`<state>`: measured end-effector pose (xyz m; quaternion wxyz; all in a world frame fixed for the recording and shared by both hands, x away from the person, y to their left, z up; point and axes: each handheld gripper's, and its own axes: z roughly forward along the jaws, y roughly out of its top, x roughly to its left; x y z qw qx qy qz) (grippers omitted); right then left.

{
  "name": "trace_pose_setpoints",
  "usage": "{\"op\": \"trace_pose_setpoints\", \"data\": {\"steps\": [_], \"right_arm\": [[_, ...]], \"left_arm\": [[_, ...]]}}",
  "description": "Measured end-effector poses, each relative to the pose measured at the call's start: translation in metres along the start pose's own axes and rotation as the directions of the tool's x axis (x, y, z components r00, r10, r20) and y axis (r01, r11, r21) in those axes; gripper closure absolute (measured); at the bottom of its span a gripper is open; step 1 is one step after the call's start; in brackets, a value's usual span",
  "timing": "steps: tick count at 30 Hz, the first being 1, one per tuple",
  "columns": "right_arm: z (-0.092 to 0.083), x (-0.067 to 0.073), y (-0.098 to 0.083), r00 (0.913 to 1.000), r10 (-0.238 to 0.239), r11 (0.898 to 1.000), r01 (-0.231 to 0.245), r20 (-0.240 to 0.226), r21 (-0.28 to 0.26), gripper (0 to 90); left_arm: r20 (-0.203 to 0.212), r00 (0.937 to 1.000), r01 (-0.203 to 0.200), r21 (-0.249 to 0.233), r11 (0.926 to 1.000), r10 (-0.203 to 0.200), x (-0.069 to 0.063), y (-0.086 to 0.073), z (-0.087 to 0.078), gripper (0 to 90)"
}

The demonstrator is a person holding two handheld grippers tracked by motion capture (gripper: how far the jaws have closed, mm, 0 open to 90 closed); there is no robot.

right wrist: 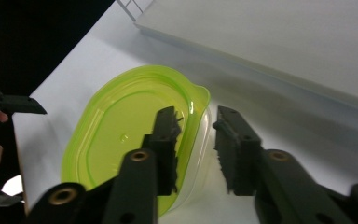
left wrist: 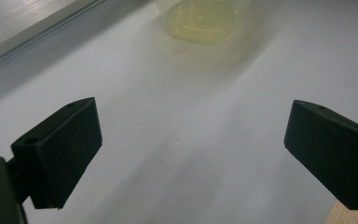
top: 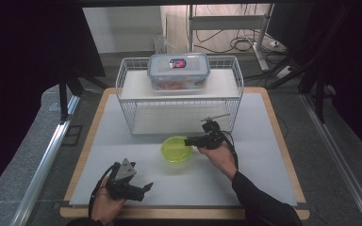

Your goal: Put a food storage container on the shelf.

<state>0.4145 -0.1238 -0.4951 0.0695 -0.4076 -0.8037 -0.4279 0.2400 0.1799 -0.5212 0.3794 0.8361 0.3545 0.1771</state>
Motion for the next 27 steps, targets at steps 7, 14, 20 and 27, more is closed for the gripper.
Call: {"op": "trace_pose_setpoints", "data": {"steps": [7,14,20,27], "right_arm": [[0.002,-0.001,0.001,0.9963,0.05,0.999,-0.049,-0.07,0.012,81.0],[-0.004,0.002,0.001,0.9808,0.1,0.995,-0.1,-0.167,0.007,83.5],[-0.009,0.01,0.004,0.9816,0.069,0.997,-0.071,-0.178,-0.007,84.7],[-0.014,0.013,0.006,0.9823,0.057,0.998,-0.063,-0.178,-0.024,85.0]], "left_arm": [[-0.002,1.0,-0.009,0.008,0.9999,0.009,-0.001,0.0,0.001,3.9],[-0.002,0.9999,-0.013,0.012,0.9999,0.013,-0.002,0.0,0.002,4.0],[-0.004,0.9999,-0.016,0.014,0.9998,0.016,-0.002,0.0,0.002,4.0],[-0.003,0.9999,-0.016,0.015,0.9998,0.016,-0.002,0.0,0.002,4.1]]}}
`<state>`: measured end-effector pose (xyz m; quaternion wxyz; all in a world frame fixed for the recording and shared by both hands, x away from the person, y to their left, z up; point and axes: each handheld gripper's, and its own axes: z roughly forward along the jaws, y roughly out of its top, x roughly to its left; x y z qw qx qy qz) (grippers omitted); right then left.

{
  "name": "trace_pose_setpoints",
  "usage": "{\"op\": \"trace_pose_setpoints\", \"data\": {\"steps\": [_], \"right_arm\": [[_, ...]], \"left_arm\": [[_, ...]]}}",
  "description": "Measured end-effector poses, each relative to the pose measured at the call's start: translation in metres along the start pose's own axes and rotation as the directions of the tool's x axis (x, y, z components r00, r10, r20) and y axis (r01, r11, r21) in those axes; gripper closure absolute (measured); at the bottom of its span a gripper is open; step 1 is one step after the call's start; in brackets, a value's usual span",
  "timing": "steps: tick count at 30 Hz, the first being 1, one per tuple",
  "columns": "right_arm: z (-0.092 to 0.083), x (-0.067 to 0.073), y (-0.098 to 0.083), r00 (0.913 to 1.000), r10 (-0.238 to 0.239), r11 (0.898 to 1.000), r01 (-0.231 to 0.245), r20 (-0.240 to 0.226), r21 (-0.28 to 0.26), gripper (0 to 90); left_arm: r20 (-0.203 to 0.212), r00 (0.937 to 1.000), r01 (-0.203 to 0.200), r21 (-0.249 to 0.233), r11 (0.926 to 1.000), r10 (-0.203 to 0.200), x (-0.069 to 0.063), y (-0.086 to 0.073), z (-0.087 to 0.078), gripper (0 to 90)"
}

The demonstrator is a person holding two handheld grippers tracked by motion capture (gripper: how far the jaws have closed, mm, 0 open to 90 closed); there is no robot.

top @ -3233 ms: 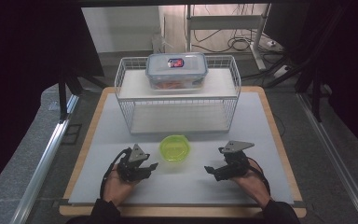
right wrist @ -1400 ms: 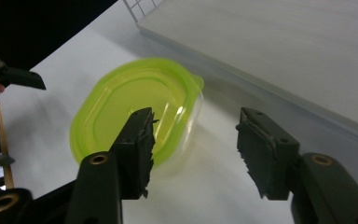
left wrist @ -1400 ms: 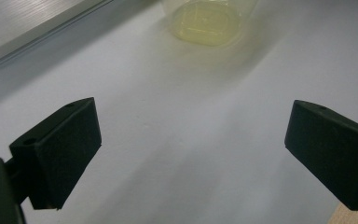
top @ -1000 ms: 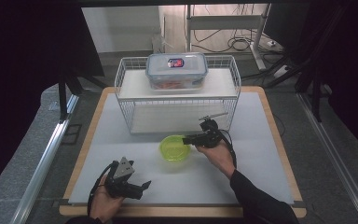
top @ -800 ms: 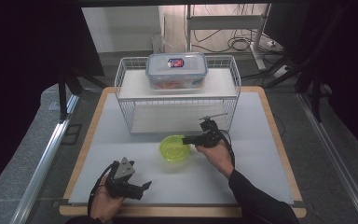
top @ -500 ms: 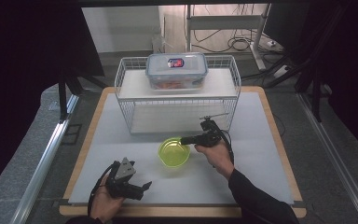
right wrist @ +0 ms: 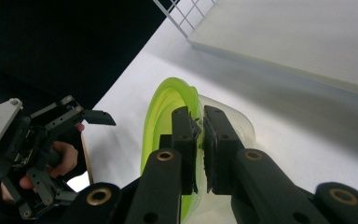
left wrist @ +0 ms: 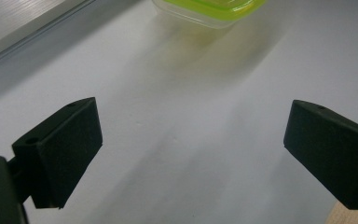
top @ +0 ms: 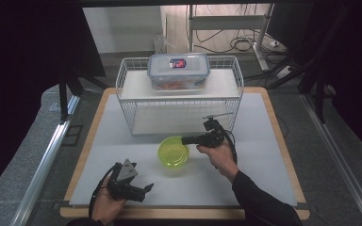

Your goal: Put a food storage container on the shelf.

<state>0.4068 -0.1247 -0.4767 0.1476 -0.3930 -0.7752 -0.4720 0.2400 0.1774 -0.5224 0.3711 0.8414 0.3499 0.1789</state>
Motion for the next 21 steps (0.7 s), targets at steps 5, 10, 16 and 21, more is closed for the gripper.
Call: {"op": "trace_pose_setpoints", "data": {"steps": [5,10,16,21], "right_arm": [[-0.003,0.002,0.001,0.9999,-0.004,1.0,0.003,-0.016,-0.015,85.0],[-0.01,0.005,0.004,0.999,0.003,0.999,-0.005,-0.045,-0.039,85.0],[-0.023,0.013,0.008,0.9968,-0.002,0.997,-0.004,-0.08,-0.076,85.0],[-0.033,0.024,0.014,0.9958,-0.008,0.996,0.0,-0.091,-0.089,84.9]], "left_arm": [[0.0,1.0,0.004,0.0,1.0,-0.004,0.0,0.0,0.0,4.1],[-0.008,0.9999,0.007,-0.002,1.0,-0.007,0.002,0.0,-0.001,3.4],[-0.018,0.9993,0.032,-0.043,0.9985,-0.033,0.004,0.0,-0.005,1.9],[-0.022,0.9995,0.021,-0.038,0.9991,-0.022,0.003,0.0,-0.004,1.7]]}}
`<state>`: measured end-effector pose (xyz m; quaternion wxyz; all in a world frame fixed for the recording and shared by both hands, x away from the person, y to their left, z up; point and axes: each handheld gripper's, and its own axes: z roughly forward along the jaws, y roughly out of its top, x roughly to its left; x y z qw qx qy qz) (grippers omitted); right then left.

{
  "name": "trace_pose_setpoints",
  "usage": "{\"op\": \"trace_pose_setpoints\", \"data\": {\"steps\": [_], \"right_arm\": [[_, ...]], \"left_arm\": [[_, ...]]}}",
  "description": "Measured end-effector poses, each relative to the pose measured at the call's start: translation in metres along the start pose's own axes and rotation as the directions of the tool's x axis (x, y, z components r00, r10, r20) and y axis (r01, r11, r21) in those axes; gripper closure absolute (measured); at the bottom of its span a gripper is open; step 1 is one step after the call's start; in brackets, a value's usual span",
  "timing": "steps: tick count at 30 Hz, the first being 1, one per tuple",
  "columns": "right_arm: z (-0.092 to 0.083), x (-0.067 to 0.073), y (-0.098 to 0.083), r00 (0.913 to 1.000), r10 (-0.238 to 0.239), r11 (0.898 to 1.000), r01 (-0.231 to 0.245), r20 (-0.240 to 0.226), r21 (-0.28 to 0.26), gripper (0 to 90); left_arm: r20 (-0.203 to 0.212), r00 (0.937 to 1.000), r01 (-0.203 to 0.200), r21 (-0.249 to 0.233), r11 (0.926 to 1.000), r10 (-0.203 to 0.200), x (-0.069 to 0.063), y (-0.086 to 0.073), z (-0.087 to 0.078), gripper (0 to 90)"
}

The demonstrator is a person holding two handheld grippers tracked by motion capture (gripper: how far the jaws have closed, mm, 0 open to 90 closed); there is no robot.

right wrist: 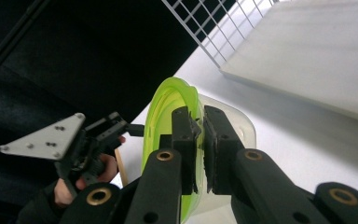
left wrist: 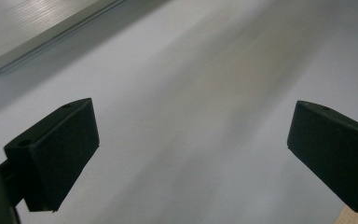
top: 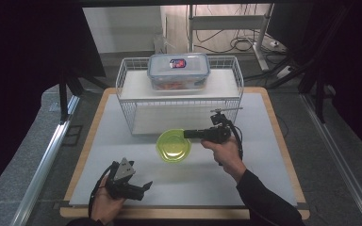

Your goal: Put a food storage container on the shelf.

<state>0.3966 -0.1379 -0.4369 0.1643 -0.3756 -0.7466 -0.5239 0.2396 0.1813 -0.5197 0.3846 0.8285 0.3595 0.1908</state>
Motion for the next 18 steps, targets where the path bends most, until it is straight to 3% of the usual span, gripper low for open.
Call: {"op": "trace_pose_setpoints", "data": {"steps": [5,18], "right_arm": [[-0.011,0.012,0.011,0.9996,-0.01,1.0,0.01,-0.028,-0.023,84.9],[-0.036,0.039,0.046,0.9978,-0.046,0.996,0.041,-0.049,-0.084,84.9]], "left_arm": [[-0.004,1.0,-0.003,-0.007,1.0,0.003,0.0,0.0,-0.001,1.5],[-0.007,0.9999,-0.011,-0.002,0.9999,0.011,0.0,0.0,0.0,1.4]]}}
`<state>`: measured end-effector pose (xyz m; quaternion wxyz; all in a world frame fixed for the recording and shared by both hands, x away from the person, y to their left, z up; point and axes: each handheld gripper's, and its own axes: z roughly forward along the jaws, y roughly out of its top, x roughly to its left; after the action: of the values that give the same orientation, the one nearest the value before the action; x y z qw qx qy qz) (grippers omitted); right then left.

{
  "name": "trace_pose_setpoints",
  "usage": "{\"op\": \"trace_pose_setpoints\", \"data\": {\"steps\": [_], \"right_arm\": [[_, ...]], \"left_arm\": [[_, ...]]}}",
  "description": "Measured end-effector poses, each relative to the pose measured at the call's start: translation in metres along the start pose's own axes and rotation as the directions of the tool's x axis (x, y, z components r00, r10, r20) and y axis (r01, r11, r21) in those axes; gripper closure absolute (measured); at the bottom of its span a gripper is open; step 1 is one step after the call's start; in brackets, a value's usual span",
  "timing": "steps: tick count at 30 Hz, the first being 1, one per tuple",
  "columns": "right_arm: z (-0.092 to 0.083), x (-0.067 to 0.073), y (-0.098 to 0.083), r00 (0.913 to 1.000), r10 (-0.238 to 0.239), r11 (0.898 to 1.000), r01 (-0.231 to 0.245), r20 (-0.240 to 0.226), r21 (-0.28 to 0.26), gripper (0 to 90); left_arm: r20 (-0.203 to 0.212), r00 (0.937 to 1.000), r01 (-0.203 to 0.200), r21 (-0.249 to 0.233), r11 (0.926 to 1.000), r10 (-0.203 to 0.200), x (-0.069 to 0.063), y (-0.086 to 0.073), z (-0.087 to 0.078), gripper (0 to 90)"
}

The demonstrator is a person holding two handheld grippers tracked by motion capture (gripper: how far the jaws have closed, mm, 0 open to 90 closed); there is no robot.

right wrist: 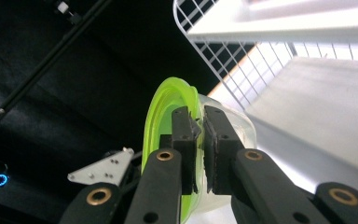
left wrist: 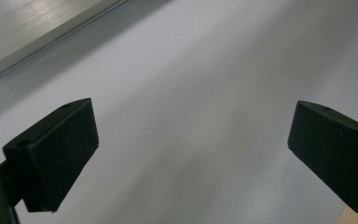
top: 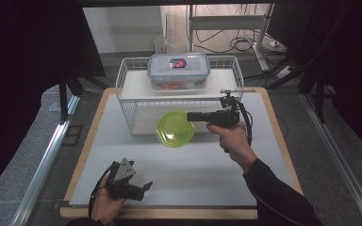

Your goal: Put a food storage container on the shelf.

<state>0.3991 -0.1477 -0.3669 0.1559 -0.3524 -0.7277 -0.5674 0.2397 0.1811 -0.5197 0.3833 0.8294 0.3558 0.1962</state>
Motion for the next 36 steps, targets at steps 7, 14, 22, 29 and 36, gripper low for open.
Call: {"op": "trace_pose_setpoints", "data": {"steps": [7,14,22,29,36], "right_arm": [[-0.011,0.009,0.027,1.0,0.002,0.999,-0.002,0.0,-0.041,84.9],[-0.025,0.018,0.057,0.9997,-0.011,0.996,0.013,0.022,-0.087,84.8],[-0.032,0.025,0.091,0.9987,-0.011,0.991,0.018,0.049,-0.134,84.9],[-0.033,0.03,0.121,0.9953,-0.008,0.984,0.026,0.097,-0.178,84.9],[-0.028,0.024,0.141,0.9921,0.009,0.976,0.018,0.125,-0.217,84.8]], "left_arm": [[0.004,1.0,-0.001,0.003,1.0,0.001,0.0,0.0,0.0,1.4],[0.004,1.0,0.0,0.003,1.0,0.0,-0.001,0.0,0.001,1.4],[0.007,0.9999,-0.011,0.011,0.9999,0.011,-0.001,0.0,0.002,1.4],[0.008,0.9999,-0.009,0.002,1.0,0.009,-0.001,0.0,0.001,1.4],[0.014,0.9998,-0.016,0.006,0.9999,0.016,-0.002,0.0,0.001,1.4]]}}
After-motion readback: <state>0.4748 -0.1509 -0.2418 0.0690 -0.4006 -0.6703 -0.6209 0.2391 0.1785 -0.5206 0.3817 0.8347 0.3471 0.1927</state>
